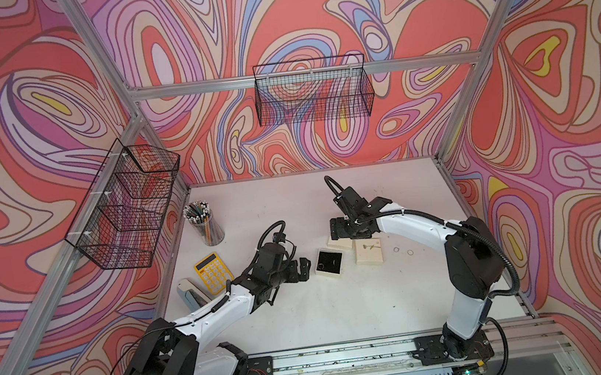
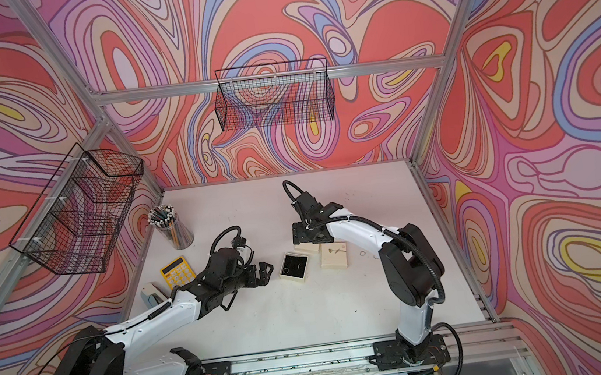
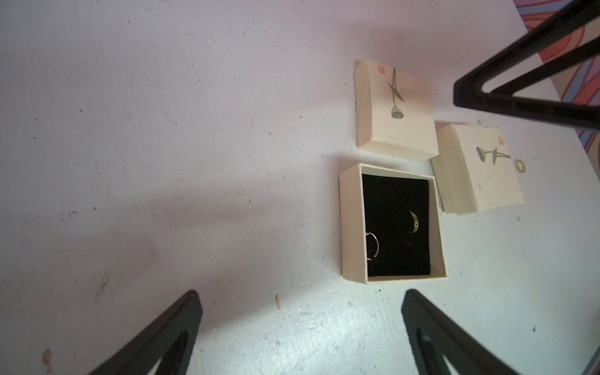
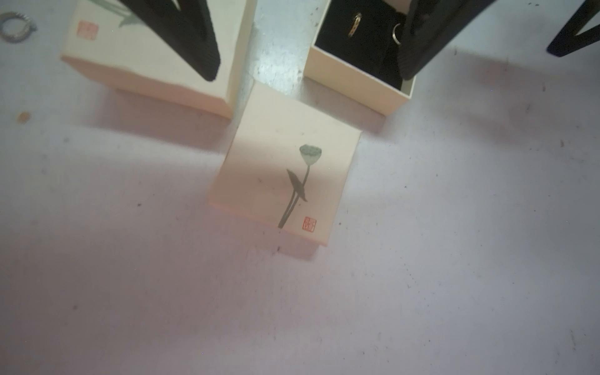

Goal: Take the rings out of the lift-off lid box
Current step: Place the lid at the center of the board, then take out the ring from the jewelry box.

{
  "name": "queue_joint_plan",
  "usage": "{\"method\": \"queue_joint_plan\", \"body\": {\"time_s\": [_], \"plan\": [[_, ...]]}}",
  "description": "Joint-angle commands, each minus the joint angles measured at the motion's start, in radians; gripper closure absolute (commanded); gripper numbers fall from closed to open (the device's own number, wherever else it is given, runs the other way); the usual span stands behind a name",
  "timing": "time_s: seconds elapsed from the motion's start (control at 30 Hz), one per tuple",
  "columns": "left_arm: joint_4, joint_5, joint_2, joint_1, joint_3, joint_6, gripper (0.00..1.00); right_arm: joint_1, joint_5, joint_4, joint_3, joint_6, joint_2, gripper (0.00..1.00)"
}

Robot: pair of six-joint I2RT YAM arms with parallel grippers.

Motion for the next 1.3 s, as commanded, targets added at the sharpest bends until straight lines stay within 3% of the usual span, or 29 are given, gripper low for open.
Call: {"method": "queue_joint_plan", "body": {"time_s": [0.0, 0.1, 0.33, 0.47, 0.87, 1.03, 1.27], "plan": [[0.006, 0.012, 0.020, 0.010, 0.030, 0.017, 0.00, 0.061, -0.004, -0.048, -0.019, 0.073, -0.035, 0.29], [0.011, 0.039, 0.033, 0.010, 0.037, 0.015, 0.00, 0.113, -0.032, -0.058, -0.038, 0.123, -0.037, 0.44], [0.058, 0.071, 0.064, 0.010, 0.017, -0.008, 0.03, 0.150, -0.084, -0.034, -0.050, 0.191, 0.000, 0.49], [0.077, 0.075, 0.066, 0.010, 0.000, -0.016, 0.06, 0.155, -0.067, -0.050, -0.040, 0.203, 0.033, 0.60], [0.119, 0.084, 0.092, 0.010, -0.012, -0.033, 0.06, 0.168, -0.060, -0.057, 0.001, 0.198, 0.108, 0.66], [0.131, 0.093, 0.101, 0.010, -0.012, -0.039, 0.07, 0.176, -0.004, -0.115, 0.039, 0.194, 0.142, 0.69], [0.148, 0.111, 0.117, 0.010, -0.012, -0.050, 0.08, 0.187, 0.043, -0.158, 0.065, 0.192, 0.168, 0.82]]}}
